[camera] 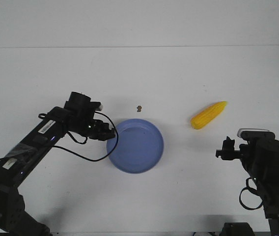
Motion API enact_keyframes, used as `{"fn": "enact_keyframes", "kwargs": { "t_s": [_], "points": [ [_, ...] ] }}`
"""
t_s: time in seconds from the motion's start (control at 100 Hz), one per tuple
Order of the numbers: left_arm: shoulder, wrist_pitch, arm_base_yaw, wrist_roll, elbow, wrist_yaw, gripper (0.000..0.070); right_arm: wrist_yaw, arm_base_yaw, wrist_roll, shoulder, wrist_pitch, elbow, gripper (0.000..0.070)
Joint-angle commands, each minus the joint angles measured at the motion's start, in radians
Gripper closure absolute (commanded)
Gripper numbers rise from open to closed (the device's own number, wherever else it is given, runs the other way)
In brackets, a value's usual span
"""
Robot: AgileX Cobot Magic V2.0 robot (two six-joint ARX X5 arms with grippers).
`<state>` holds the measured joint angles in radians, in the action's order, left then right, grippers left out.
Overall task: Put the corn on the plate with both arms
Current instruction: 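Grip the blue plate rim with the left gripper and drag it toward the table center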
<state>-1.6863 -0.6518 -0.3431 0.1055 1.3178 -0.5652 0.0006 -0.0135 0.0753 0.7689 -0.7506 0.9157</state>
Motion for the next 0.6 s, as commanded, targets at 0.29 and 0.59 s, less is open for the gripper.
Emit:
{"fn": "enact_keyframes", "kwargs": {
  "t_s": [0.29,0.59],
  "points": [
    [0.001,0.079,-0.072,-0.011,-0.102,-0.011,0.0694,-0.001,0.001,0.007,0.004,0.009,0.015,0.0256],
    [0.001,0.122,-0.072,-0.015,-0.175,0.0,0.0694,-0.001,0.001,0.007,0.005,0.009,0.015,0.0256]
  ]
}}
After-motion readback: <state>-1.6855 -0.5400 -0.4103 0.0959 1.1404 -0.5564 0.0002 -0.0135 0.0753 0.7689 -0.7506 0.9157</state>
